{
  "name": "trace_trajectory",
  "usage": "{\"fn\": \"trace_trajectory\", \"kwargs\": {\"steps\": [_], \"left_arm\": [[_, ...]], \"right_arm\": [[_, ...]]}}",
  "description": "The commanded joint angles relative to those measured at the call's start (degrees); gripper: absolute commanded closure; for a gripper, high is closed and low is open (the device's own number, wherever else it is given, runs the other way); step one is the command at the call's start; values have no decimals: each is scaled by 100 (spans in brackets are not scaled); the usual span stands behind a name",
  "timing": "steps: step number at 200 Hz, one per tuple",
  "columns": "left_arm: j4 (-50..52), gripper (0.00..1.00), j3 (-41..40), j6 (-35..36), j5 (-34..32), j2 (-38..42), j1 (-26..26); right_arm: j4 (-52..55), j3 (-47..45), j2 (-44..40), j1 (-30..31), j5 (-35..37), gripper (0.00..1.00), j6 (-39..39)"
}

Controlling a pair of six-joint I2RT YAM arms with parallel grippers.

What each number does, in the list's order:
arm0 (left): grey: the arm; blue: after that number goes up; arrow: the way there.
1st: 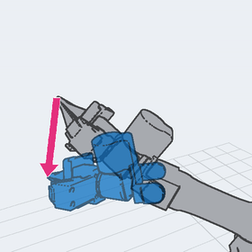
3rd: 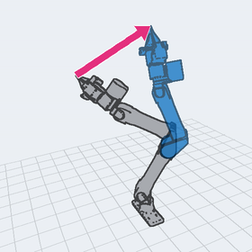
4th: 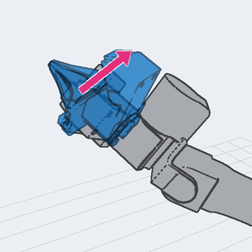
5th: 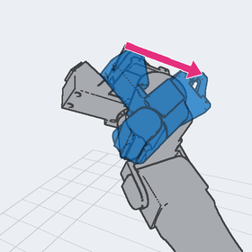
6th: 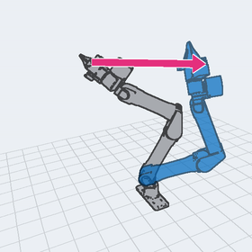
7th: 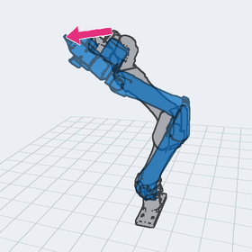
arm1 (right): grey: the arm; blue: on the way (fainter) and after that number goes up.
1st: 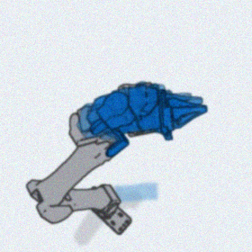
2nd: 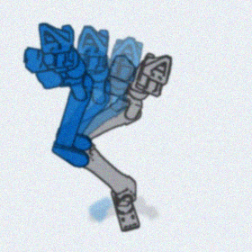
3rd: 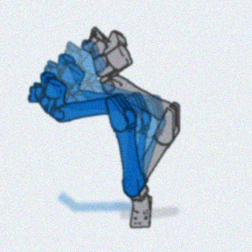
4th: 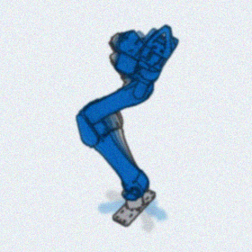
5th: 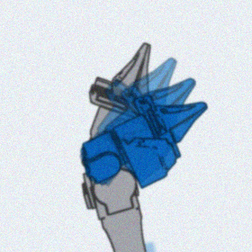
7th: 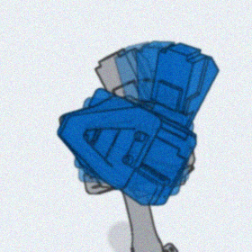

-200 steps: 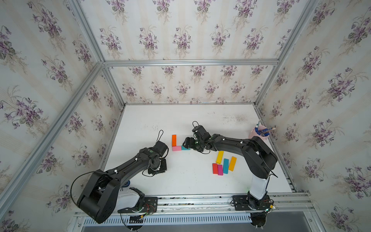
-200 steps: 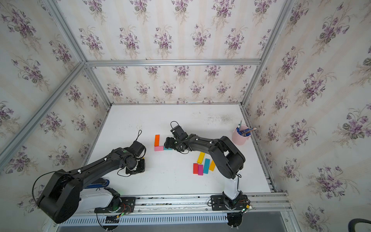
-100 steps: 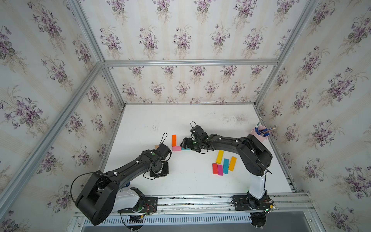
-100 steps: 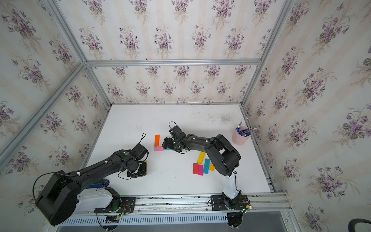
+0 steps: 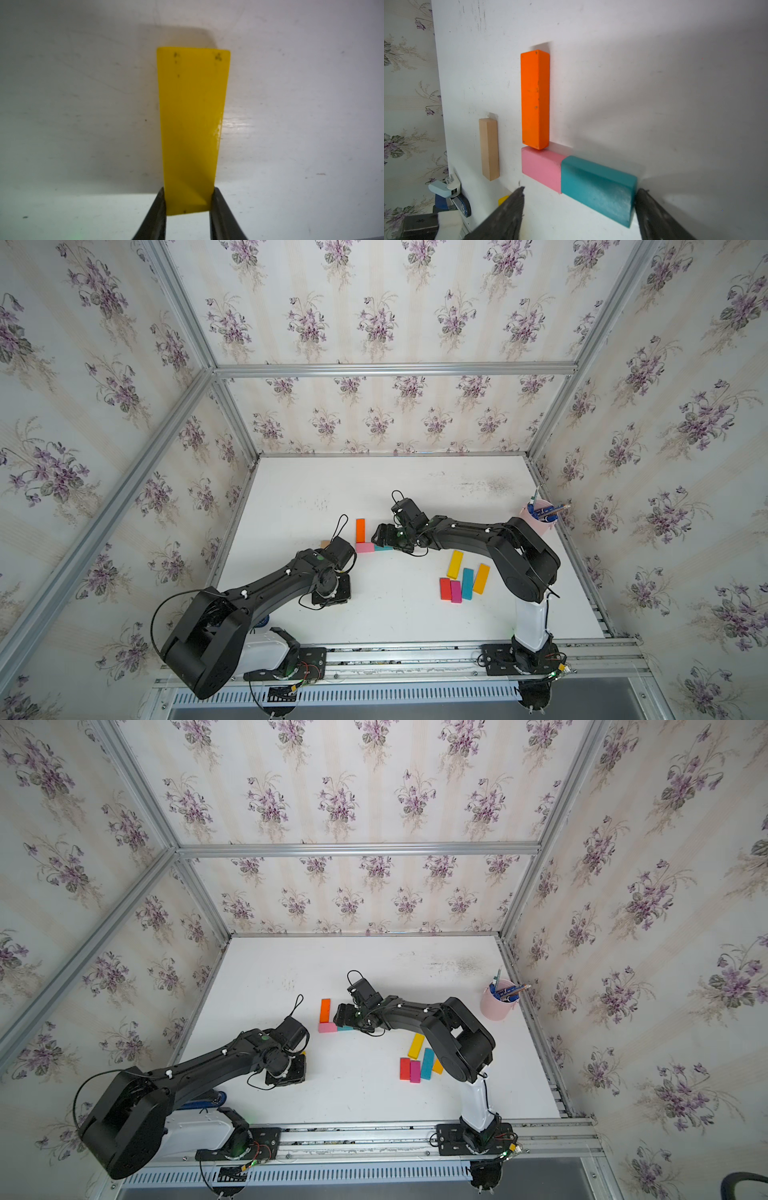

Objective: Assemble the letter h with building blocks
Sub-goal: Place the building block at the center of the board.

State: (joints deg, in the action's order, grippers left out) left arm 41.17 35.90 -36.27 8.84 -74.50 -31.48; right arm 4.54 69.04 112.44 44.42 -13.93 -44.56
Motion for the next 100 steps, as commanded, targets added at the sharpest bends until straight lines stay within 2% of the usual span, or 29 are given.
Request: {"fn": "trace_trajectory", "kwargs": {"steps": [1,37,74,100], "left_arm": [[-17,91,22,81,73,-45,-21],[5,90,222,174,65,-245,-292],[-59,90,529,358,159,-696,-568],[-156,88,643,410,218,-1102,-604]], "right_arm": [[93,33,6,5,81,16,57],[459,104,-319,-4,576,15,165],[825,-45,-1112,-62,1109,14,130],[901,-309,-1604,-92,1206,14,35]]}}
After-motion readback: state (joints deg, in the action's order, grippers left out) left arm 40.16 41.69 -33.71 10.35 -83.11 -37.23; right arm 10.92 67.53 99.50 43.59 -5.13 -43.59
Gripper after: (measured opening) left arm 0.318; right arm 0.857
